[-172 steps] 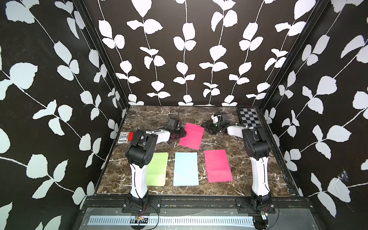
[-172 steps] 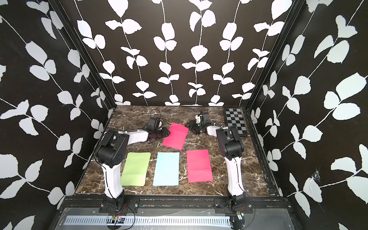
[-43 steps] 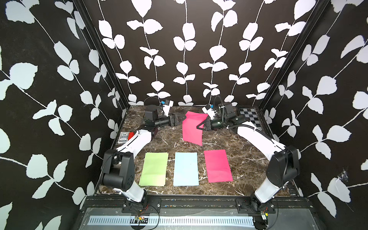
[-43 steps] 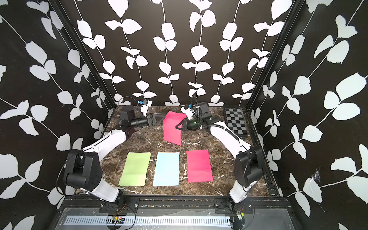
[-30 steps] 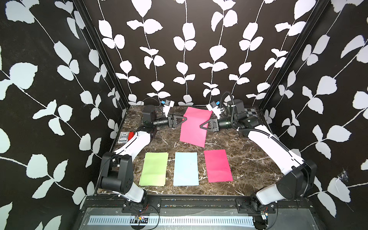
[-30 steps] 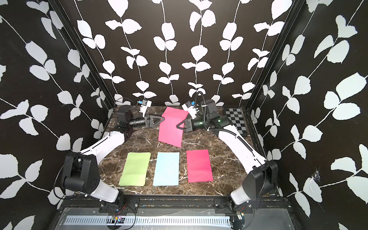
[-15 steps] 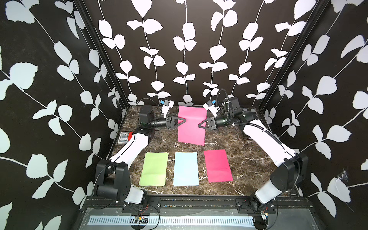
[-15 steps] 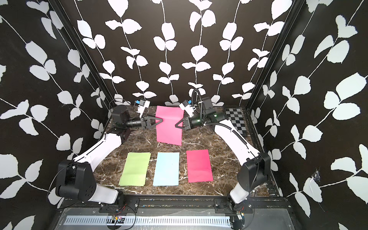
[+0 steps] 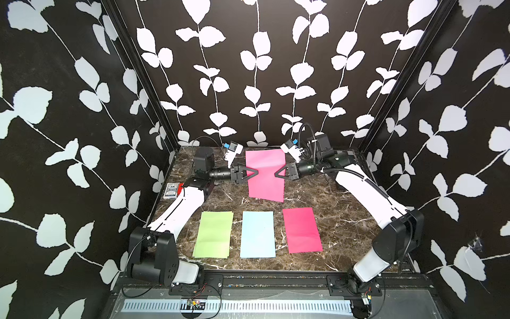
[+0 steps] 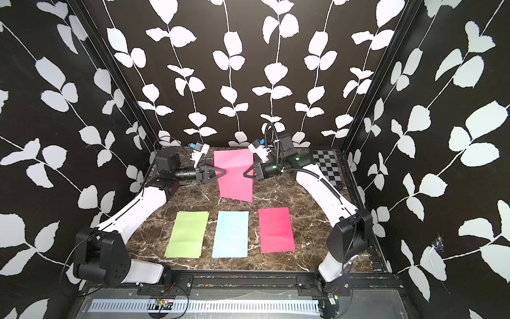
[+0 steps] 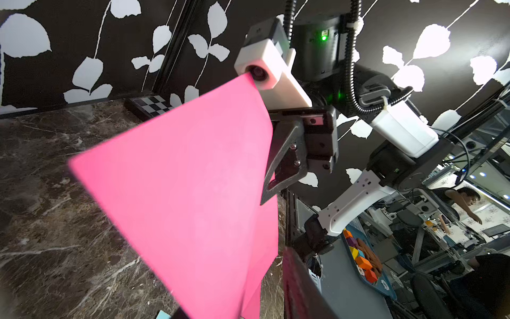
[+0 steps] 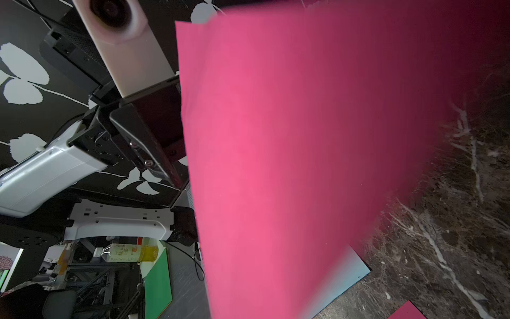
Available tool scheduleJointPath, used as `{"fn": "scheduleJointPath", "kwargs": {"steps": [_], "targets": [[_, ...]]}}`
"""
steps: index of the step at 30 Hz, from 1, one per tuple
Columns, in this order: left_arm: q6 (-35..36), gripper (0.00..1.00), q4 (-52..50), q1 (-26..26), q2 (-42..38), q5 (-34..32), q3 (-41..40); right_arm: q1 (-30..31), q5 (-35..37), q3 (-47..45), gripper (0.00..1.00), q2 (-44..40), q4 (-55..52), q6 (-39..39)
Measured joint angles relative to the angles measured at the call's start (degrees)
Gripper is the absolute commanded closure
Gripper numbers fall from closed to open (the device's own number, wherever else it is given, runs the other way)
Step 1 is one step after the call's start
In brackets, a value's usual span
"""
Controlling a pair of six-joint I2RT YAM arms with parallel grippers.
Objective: Sort the scattered colored papers by color
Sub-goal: Pick up the colored paper from the center of the board.
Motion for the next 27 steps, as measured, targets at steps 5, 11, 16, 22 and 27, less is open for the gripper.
{"fn": "scheduleJointPath", "kwargs": {"steps": [5, 11, 16, 22, 27], "targets": [[0.87, 0.74, -1.05, -0.02, 0.09, -0.39, 0.00, 0.00, -0.04, 0.00, 1.00, 0.00, 0.26, 0.24], [1.79, 0.75, -2.38, -0.07, 0.20, -0.72, 0.00, 0.00, -0.07, 0.00, 1.00, 0.00, 0.70, 0.68], [2.80, 0.76, -3.54, -0.20, 0.22, -0.92, 0.00, 0.00, -0.09, 0.00, 1.00, 0.00, 0.92, 0.85], [3.91, 0.82, -4.81, -0.22, 0.85, -1.18, 0.00, -0.02, -0.24, 0.00, 1.00, -0.26, 0.96, 0.87], [4.13, 0.81, -5.01, -0.22, 1.60, -1.22, 0.00, -0.15, -0.24, -0.02, 1.00, -0.96, 1.36, 1.11]]}}
